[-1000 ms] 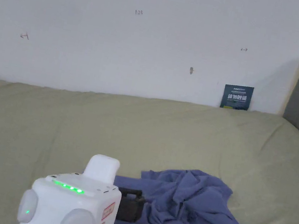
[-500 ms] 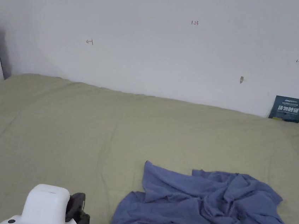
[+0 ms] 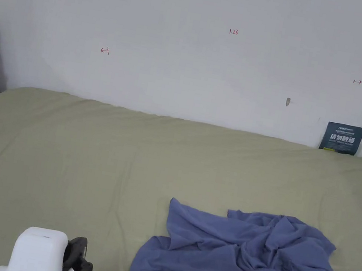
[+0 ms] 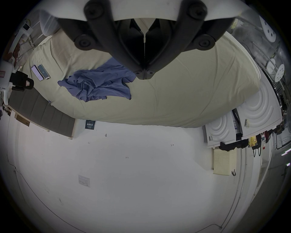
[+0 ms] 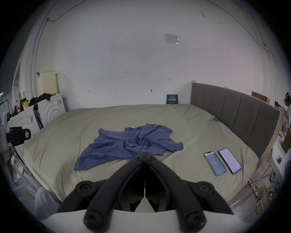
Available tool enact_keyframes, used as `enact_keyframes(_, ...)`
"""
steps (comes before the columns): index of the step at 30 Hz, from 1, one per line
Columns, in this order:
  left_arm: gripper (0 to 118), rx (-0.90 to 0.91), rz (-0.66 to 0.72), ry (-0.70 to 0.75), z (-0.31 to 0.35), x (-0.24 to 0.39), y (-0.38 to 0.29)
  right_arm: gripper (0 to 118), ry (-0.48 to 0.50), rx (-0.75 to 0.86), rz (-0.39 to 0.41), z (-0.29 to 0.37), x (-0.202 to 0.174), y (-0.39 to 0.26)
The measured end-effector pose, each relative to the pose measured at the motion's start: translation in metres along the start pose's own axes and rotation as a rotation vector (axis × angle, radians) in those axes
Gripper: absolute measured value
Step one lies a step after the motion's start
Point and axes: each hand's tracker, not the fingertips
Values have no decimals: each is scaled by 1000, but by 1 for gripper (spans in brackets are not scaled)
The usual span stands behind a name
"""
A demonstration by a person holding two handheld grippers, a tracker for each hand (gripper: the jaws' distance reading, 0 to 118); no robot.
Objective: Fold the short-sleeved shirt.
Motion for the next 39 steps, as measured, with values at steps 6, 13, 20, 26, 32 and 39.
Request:
enact_keyframes(6,0,-6,-17,-15,-23,4,10,1,-2,6,7,-14,-1,7)
enact_keyframes(13,0,-40,-40,-85,-89,21,37,1,-9,0,-5,-45,4,16)
enact_keyframes(20,0,-141,-54,-155,-213,48,72,1,-28,-29,-19,-82,13,18)
enact_keyframes(26,0,-330,-31,-207,-336,74,77,1,-52,-77,-35,-111,27,10)
enact_keyframes(32,115,-525,0,-196,-436,94,56,1,-76,-127,-41,-136,44,-2)
enact_keyframes(39,109,-666,-127,-72,-491,117,20,1,-93,-167,-60,-151,57,-15)
